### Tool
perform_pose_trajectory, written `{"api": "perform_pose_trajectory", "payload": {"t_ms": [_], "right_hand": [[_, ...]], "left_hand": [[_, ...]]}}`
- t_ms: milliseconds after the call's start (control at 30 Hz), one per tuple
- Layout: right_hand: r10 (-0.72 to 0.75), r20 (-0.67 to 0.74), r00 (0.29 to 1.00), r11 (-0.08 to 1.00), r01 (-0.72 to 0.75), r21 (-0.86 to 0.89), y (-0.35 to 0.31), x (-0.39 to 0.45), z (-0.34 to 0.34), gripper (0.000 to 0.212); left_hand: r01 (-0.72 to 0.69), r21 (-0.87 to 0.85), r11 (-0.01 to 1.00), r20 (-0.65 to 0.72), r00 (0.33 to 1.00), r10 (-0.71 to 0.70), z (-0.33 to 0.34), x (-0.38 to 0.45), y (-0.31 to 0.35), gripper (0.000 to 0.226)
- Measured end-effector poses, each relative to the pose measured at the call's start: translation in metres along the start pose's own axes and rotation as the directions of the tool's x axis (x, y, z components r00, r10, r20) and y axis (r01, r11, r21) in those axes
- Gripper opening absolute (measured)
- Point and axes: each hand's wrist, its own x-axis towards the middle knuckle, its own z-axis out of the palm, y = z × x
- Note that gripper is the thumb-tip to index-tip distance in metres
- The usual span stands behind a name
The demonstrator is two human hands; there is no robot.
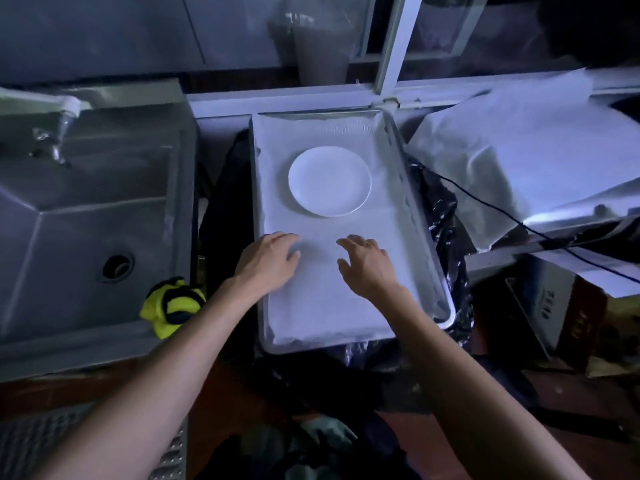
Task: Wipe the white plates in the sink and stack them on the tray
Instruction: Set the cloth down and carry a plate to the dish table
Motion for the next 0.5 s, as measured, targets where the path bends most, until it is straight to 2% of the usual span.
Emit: {"api": "perform_pose_trajectory", "payload": {"t_ms": [200,367,500], "right_hand": [[0.025,0.002,1.0,0.999,-0.025,0.033,0.043,0.103,-0.024,0.047],[0.085,-0.016,0.996,0.993,-0.083,0.078,0.063,0.16,-0.031,0.053],[0.139,-0.011,0.99,0.979,-0.136,0.152,0.069,0.195,-0.033,0.058]], "left_hand": [[0.075,-0.034,0.997,-0.001,0.997,-0.075,0.003,0.099,0.002,0.039],[0.218,-0.242,0.946,-0.048,0.971,-0.236,0.007,0.154,-0.001,0.039],[0.309,-0.46,0.833,-0.077,0.92,-0.384,0.011,0.193,0.0,0.042]]}}
